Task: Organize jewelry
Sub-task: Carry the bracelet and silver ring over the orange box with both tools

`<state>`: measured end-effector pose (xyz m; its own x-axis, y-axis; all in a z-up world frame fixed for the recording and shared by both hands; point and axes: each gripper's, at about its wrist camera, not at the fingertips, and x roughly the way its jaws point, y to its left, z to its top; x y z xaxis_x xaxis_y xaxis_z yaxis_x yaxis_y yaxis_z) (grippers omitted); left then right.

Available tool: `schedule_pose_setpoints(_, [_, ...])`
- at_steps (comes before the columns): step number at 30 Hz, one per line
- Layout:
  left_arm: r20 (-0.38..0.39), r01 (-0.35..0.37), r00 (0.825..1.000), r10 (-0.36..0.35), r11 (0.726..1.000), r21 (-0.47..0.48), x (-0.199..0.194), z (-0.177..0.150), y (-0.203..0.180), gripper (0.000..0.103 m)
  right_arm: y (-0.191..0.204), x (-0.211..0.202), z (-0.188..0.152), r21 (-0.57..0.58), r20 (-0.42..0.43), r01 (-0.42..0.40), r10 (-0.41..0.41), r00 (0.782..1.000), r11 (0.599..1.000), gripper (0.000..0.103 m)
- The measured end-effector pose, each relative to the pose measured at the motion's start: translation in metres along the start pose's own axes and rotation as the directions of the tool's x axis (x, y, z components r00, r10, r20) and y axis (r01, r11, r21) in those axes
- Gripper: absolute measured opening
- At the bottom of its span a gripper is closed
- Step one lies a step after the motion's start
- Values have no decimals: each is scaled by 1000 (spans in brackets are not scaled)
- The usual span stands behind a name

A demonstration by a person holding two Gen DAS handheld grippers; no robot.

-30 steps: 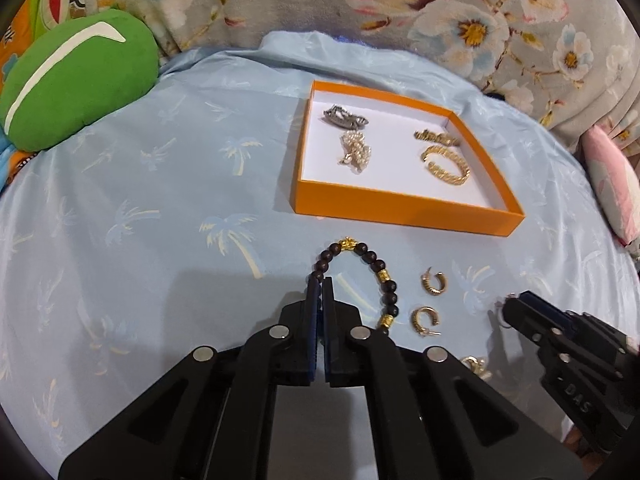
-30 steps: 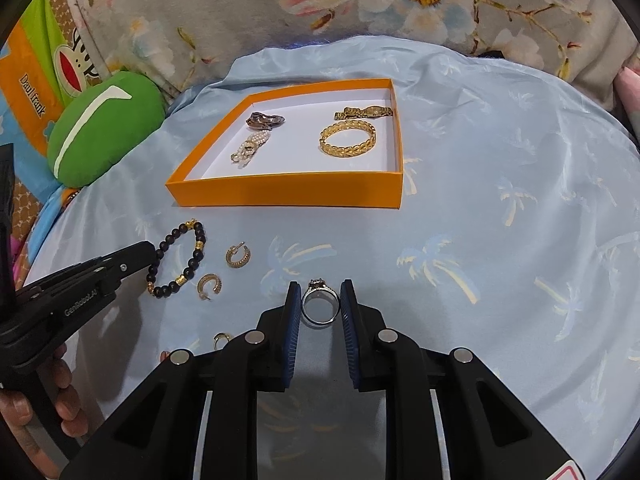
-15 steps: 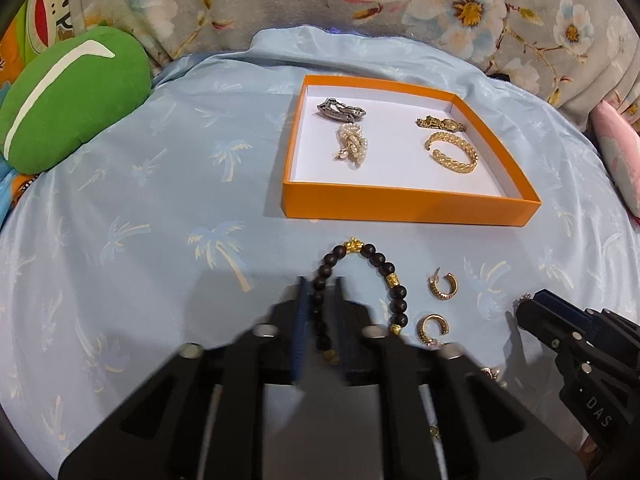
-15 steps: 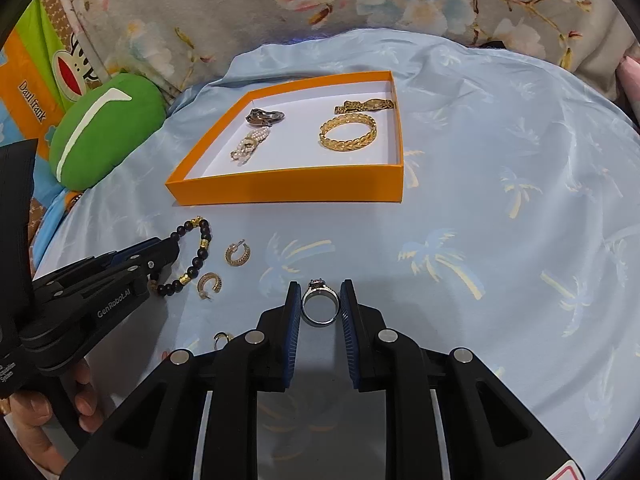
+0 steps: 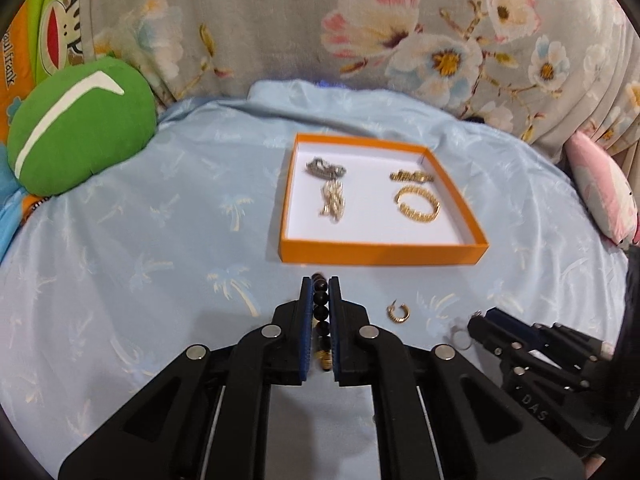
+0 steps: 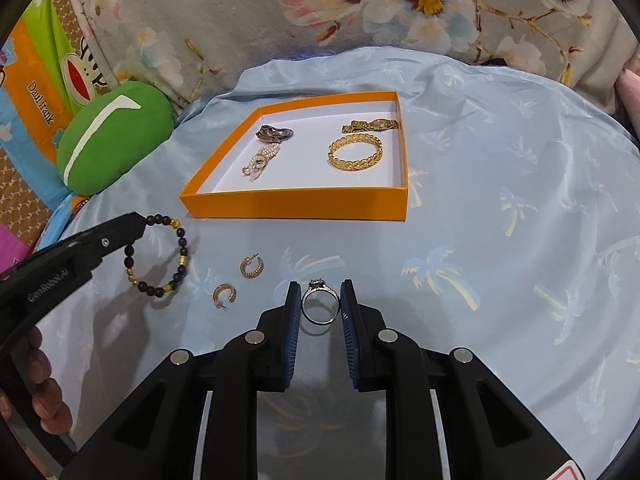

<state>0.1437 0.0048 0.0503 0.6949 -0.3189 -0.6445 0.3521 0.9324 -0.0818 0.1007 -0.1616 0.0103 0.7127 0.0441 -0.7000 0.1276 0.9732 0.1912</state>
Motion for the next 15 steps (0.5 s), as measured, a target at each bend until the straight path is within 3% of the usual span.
schedule_pose_setpoints(8, [84, -2, 996, 1, 1000, 16, -25, 35, 2, 7, 4, -11, 32, -24, 53, -13, 14, 998, 1000, 19])
schedule_pose_setpoints(15, [127, -3, 992, 2, 1000, 12, 2, 73, -8, 7, 4, 3, 73, -56, 93, 5, 0, 996, 998, 19])
